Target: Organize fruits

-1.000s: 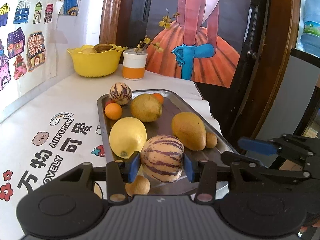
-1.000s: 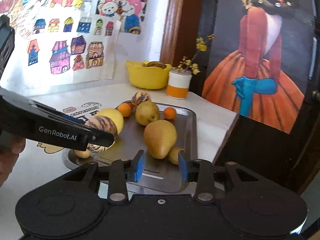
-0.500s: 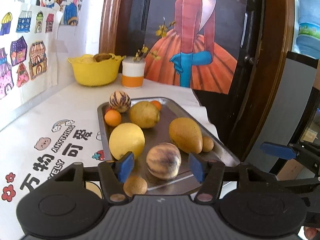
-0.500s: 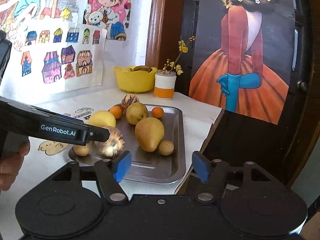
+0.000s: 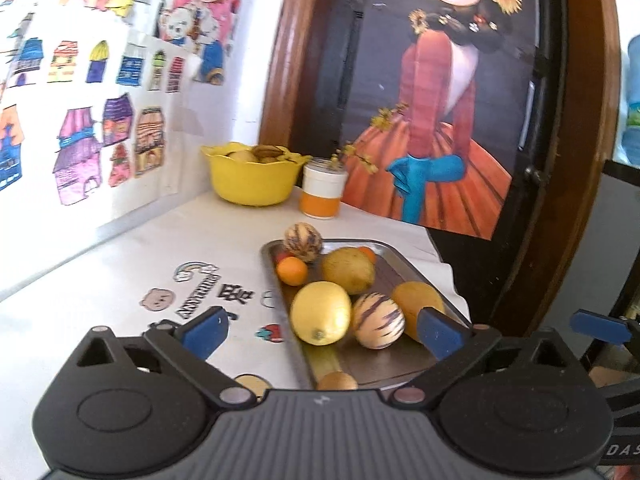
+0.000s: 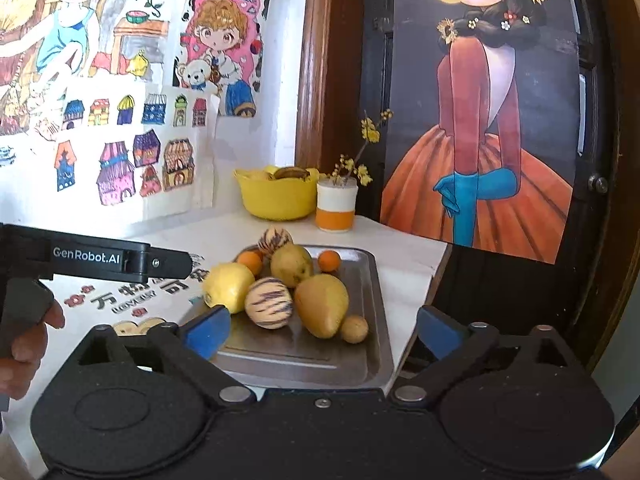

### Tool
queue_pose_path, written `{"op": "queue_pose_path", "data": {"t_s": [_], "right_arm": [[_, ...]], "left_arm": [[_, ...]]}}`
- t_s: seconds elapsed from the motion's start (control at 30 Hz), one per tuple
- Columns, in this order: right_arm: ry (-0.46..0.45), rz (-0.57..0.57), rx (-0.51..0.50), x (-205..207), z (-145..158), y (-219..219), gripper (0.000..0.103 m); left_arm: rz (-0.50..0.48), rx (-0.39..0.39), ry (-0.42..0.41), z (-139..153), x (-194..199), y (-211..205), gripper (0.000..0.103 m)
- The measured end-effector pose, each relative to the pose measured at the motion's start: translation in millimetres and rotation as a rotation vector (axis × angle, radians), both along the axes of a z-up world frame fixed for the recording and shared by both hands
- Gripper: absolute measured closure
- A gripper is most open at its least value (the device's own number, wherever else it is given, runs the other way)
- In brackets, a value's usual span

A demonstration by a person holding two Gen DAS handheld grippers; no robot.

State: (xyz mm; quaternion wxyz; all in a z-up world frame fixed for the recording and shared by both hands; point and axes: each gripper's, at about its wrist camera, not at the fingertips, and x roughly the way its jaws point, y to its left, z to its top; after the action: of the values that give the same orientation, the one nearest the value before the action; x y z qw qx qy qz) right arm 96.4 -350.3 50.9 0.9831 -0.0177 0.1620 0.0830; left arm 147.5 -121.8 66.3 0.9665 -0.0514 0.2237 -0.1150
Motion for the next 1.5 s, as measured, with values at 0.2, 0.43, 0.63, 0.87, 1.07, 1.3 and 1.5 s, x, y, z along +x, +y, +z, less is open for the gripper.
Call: {"op": "queue_pose_path", "data": {"t_s": [0.2, 0.43, 0.63, 0.87, 1.07, 1.3, 1.5], "right_arm": [[-0.017, 0.007, 0.016, -6.9, 5.2, 10.4, 0.001], [-0.025, 0.013, 0.031, -17.8, 8.8, 24.2, 0.001], [-0.032, 0.024, 0.04, -30.7, 11.3, 37.2, 0.001], [-0.041, 0.025, 0.03, -45.0, 12.5, 49.9, 0.001], [-0.039, 0.033, 0.032, -56.4, 9.0, 58.9, 0.001], [-0.016, 0.028, 0.048, -69.1, -5.5, 69.8, 0.001], [-0.013, -0.007, 0.062, -80.6, -22.6, 78.4, 0.001]], "left_arm": [[0.055, -0.014, -0.021, 2.7, -9.8, 18.7, 0.001], [0.093, -0.001, -0.041, 3.8, -24.3, 33.9, 0.001], [0.107, 0.017, -0.067, 5.5, -40.5, 43.4, 0.0], [0.121, 0.023, -0.082, 6.4, -59.3, 52.9, 0.0], [0.133, 0.037, -0.089, 4.7, -72.4, 62.4, 0.0], [0.147, 0.04, -0.068, -8.3, -89.1, 75.4, 0.0], [0.177, 0.046, -0.061, -24.5, -105.6, 89.8, 0.0]]}}
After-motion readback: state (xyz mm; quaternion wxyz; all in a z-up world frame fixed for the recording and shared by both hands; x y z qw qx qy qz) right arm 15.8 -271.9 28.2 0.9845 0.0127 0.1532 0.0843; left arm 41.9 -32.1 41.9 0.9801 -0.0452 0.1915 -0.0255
